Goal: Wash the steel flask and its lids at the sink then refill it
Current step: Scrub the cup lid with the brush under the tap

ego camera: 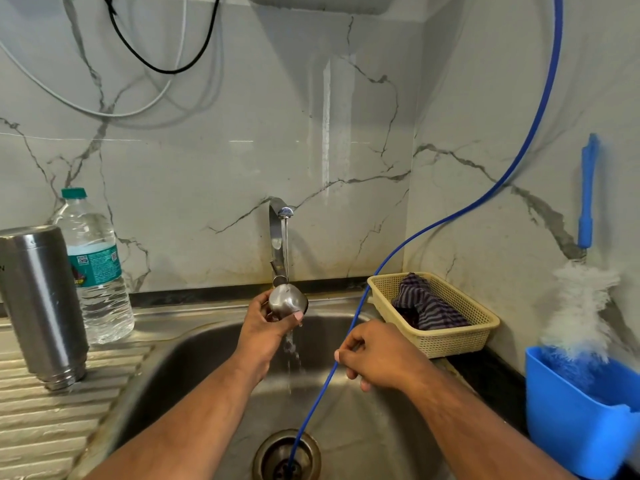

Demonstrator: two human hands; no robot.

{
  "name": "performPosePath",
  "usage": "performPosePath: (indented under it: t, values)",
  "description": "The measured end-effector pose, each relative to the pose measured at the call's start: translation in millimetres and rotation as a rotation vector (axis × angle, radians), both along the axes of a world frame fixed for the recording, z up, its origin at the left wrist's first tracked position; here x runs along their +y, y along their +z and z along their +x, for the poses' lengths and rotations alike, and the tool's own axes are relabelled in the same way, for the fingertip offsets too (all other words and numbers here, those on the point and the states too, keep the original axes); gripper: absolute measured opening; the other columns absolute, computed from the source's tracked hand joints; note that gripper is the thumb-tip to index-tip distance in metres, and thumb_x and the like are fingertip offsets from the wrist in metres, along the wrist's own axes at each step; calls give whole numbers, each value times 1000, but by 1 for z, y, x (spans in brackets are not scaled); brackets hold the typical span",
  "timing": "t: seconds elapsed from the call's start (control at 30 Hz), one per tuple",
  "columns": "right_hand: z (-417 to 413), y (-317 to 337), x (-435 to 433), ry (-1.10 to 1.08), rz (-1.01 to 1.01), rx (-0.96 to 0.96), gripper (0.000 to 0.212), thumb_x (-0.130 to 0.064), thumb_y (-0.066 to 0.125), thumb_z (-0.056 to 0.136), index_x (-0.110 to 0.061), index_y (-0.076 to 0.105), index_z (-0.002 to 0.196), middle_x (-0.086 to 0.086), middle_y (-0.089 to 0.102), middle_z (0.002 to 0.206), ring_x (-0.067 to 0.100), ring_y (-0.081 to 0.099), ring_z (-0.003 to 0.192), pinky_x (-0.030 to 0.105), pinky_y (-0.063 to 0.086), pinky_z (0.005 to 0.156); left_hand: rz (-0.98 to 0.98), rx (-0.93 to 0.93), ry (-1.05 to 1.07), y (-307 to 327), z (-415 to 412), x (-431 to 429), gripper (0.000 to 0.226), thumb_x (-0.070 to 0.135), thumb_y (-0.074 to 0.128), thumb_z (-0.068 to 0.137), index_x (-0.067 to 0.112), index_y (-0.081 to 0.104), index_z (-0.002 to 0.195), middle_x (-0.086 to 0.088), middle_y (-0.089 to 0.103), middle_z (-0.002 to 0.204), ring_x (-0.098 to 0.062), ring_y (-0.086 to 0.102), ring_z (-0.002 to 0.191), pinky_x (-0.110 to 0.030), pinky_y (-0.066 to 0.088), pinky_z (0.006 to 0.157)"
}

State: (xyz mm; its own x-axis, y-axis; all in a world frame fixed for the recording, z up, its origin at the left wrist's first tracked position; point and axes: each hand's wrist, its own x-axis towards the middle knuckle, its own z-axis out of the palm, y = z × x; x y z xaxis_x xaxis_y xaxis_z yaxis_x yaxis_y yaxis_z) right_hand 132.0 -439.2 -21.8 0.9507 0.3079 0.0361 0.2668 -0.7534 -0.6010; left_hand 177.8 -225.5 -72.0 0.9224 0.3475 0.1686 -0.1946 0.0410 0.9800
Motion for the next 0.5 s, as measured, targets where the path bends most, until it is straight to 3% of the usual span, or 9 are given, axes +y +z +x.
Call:
performPosePath:
  t: [0.2,0.33,0.43,0.5]
  values:
    - [2,-2,1,5,-5,8,16,-38,68,97,-23,72,97,-3,78,79,9,72,59,31,64,73,-41,-7,31,0,0,3,65,16,84,82,31,50,135,0,62,118,-10,60,102,-21,48,74]
    - [4,-5,1,9,-15,11,18,-39,68,97,-22,73,96,-4,78,78,11,74,60,31,63,74,-134,78,24,0,-2,6,49,29,81,85,23,57,127,-10,63,120,-28,68,104,-34,61,77]
    - [5,-7,0,15,-24,25,19,-39,67,98,-21,73,95,-2,78,79,10,72,58,29,62,71,-55,254,-12,6,-7,6,44,46,74,89,14,60,117,-17,72,105,-30,74,88,-36,63,72]
    - [5,-9,0,23,-56,37,19,-40,67,97,-22,72,95,-3,78,80,10,73,61,30,61,72,116,371,-76,7,-15,8,46,47,74,90,8,65,113,-19,74,98,-27,74,78,-39,63,73]
